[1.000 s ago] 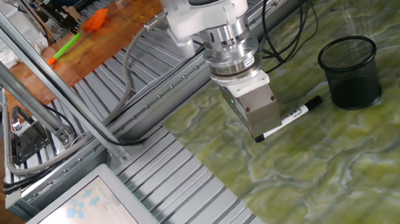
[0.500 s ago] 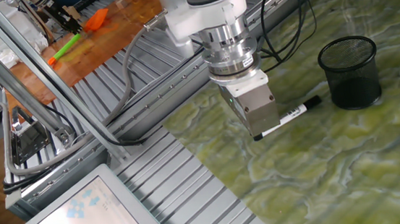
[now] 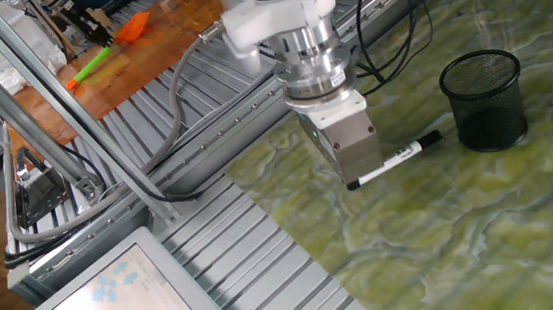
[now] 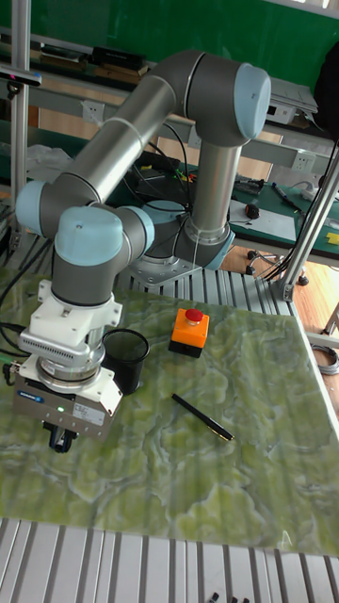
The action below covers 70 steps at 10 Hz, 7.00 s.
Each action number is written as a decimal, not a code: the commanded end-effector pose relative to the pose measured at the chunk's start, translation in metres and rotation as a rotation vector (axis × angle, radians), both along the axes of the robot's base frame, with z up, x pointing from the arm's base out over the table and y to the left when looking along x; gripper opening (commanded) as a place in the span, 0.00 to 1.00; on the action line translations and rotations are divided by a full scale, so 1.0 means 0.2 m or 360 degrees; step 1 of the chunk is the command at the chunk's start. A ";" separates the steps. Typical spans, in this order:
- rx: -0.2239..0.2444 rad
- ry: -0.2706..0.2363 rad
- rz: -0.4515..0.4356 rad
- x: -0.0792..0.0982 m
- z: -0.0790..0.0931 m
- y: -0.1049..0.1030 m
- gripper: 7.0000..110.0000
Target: Put the pen into the pen holder
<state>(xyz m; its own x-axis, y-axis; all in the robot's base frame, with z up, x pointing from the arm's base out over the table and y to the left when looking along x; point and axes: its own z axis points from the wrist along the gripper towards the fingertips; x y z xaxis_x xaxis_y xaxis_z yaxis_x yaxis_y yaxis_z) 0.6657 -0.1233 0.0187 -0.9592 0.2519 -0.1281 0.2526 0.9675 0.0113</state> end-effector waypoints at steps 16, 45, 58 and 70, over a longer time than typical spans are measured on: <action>0.0002 -0.0321 0.0375 0.19 0.90 0.51 0.00; 0.0066 -0.0338 0.0596 -0.15 0.70 0.44 0.00; 0.0117 -0.0264 0.0474 -0.21 0.69 0.45 0.00; -0.0035 -0.0085 0.0364 -0.32 0.65 0.30 0.00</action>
<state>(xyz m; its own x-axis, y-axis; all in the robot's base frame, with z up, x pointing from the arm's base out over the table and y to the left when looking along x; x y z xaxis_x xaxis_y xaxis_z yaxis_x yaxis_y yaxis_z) 0.6063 -0.0634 0.1489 -0.9791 0.0101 -0.2032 0.0122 0.9999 -0.0093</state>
